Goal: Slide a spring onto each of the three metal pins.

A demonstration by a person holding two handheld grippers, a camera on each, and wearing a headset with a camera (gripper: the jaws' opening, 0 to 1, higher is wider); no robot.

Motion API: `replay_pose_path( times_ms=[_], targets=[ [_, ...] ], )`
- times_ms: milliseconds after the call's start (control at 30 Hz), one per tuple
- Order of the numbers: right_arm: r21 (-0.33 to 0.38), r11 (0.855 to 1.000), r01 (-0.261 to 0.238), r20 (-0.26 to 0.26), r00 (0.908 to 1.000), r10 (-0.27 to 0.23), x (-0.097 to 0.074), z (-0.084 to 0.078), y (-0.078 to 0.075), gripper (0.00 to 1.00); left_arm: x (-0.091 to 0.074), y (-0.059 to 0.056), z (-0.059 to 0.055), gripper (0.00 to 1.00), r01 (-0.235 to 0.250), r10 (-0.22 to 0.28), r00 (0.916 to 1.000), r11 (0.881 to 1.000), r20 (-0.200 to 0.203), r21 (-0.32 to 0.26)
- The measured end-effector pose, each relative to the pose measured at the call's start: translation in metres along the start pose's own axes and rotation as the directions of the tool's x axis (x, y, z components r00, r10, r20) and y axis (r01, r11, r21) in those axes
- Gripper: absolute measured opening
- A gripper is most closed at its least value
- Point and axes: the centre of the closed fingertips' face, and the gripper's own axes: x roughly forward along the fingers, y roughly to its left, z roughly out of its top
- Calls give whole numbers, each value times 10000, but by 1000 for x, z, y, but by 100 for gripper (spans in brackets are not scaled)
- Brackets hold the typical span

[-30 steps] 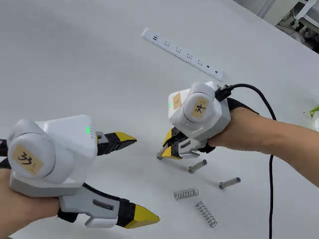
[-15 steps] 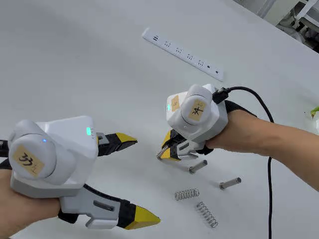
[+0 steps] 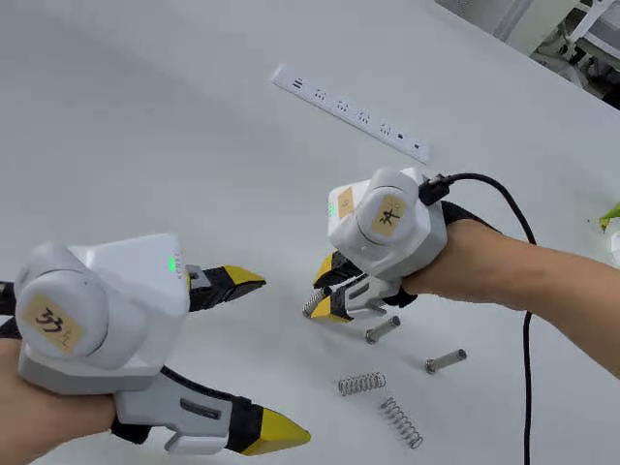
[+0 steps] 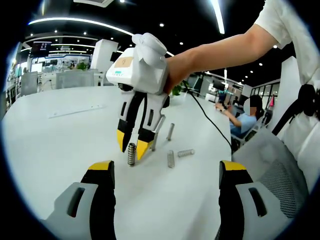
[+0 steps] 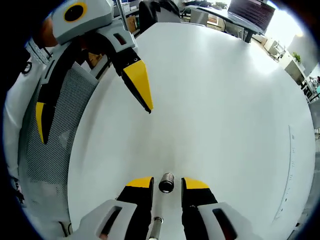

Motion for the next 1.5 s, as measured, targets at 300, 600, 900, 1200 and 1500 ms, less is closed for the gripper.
replay_pose_path(
  times_ms=[300,600,900,1200,1500],
  targets=[
    [461,9984,333,660,9972,-363,-20,2,4,26,-2,-4,2,85,14,-11,9999,9998,-151,187],
    [937,9927,763,1437,9856,-893,-46,4,11,35,-4,-8,5,85,28,-16,9994,9994,-336,348],
    [1708,9767,1299,2458,9543,-1699,-78,-1,22,46,-3,-13,8,85,139,-99,9981,9978,-610,646],
    [2617,9474,1840,3178,9105,-2646,-106,-23,39,57,-1,-19,10,84,263,-180,9955,9956,-926,899],
    [3685,9064,2065,3711,8613,-3471,-122,-56,62,63,5,-25,13,81,390,-229,9908,9921,-1335,1192]
  ],
)
